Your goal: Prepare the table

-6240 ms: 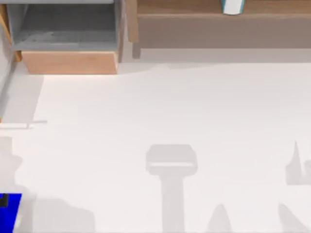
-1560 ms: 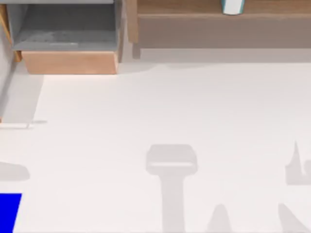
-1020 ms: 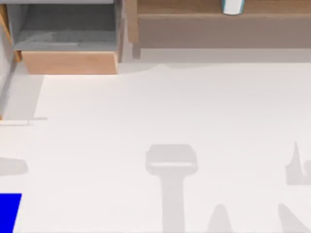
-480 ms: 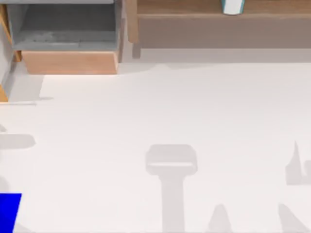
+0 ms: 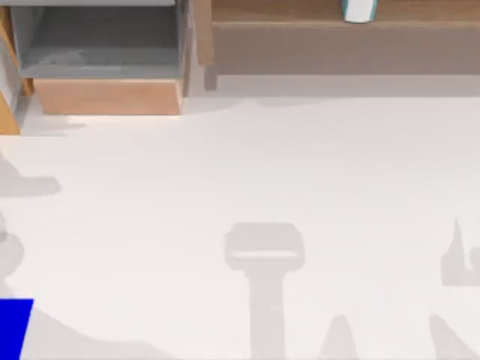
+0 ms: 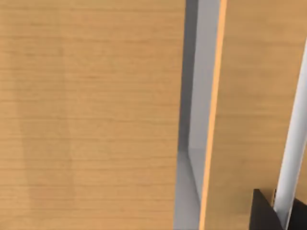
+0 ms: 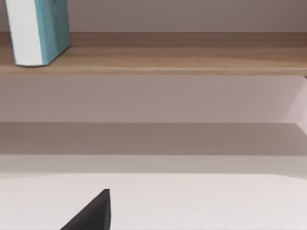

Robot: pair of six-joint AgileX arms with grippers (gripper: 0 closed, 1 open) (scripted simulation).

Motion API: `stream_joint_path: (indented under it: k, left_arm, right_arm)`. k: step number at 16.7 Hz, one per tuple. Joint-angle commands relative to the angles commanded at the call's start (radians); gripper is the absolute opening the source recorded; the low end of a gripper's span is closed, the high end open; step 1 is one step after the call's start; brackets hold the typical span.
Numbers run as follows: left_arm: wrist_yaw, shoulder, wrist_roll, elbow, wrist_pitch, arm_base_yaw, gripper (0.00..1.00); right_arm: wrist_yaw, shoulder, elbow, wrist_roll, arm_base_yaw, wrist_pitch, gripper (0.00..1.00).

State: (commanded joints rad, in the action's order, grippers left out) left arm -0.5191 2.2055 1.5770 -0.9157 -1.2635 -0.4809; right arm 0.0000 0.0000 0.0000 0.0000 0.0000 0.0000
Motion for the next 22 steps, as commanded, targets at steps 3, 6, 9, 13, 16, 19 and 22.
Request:
stream_joint_path:
  k: [3, 6, 9, 13, 16, 19, 22]
  left_arm:
    - [0.024, 0.027, -0.002, -0.060, 0.038, 0.024, 0.00]
    - [0.022, 0.026, -0.002, -0.055, 0.039, 0.019, 0.00]
    - [0.035, 0.051, -0.002, -0.096, 0.063, 0.029, 0.00]
    - [0.068, 0.120, -0.003, -0.267, 0.140, 0.067, 0.00]
    - [0.089, 0.154, -0.006, -0.336, 0.187, 0.087, 0.00]
    - [0.090, 0.156, -0.006, -0.338, 0.188, 0.088, 0.00]
    - [0.090, 0.156, -0.006, -0.338, 0.188, 0.088, 0.15]
  right_arm:
    - [0.000, 0.000, 0.000, 0.000, 0.000, 0.000, 1.00]
    - [0.000, 0.000, 0.000, 0.000, 0.000, 0.000, 1.00]
    - [0.000, 0.000, 0.000, 0.000, 0.000, 0.000, 1.00]
    - [0.000, 0.000, 0.000, 0.000, 0.000, 0.000, 1.00]
    - [0.000, 0.000, 0.000, 0.000, 0.000, 0.000, 1.00]
    - [0.000, 0.000, 0.000, 0.000, 0.000, 0.000, 1.00]
    - [0.000, 0.000, 0.000, 0.000, 0.000, 0.000, 1.00]
